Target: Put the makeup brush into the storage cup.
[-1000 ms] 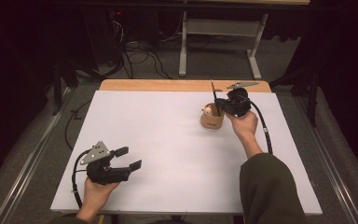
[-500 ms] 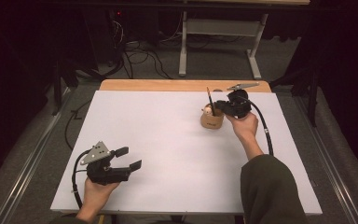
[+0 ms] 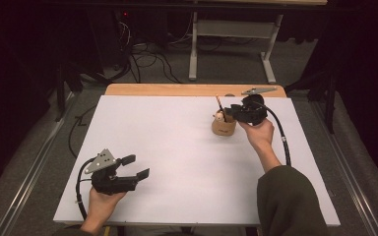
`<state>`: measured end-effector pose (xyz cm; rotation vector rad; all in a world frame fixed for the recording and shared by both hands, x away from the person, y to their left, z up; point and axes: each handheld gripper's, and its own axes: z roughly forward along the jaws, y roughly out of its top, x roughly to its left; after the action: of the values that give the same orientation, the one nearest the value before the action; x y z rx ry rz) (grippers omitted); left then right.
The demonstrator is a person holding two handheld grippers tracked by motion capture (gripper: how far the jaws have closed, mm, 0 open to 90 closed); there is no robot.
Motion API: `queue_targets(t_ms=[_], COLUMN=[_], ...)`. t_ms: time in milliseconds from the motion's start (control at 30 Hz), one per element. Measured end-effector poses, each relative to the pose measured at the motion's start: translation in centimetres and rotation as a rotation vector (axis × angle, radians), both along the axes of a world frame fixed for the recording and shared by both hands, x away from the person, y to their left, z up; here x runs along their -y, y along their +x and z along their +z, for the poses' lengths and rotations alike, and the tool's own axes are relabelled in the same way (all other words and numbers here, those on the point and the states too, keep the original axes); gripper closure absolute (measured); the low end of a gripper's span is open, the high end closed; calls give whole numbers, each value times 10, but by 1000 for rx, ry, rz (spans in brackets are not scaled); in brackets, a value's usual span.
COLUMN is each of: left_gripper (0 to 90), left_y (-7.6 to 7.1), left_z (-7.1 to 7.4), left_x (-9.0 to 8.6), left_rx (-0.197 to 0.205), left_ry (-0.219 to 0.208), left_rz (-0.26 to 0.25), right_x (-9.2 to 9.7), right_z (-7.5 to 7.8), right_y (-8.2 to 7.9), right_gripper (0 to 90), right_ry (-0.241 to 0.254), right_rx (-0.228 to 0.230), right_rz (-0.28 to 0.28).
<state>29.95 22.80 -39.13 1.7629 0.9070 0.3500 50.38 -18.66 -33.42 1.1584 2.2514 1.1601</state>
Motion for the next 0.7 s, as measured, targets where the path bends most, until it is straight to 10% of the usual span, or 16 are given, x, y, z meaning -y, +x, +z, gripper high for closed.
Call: queue_targets(t_ms=[700], left_gripper=[250], left_y=[0], left_z=[-1], left_x=[0], left_rx=[0], left_ry=[-5], left_rz=[3], right_x=[12], right_z=[12], right_y=[-17], right_gripper=[514], right_ry=[43], right_rx=[20], right_rz=[-10])
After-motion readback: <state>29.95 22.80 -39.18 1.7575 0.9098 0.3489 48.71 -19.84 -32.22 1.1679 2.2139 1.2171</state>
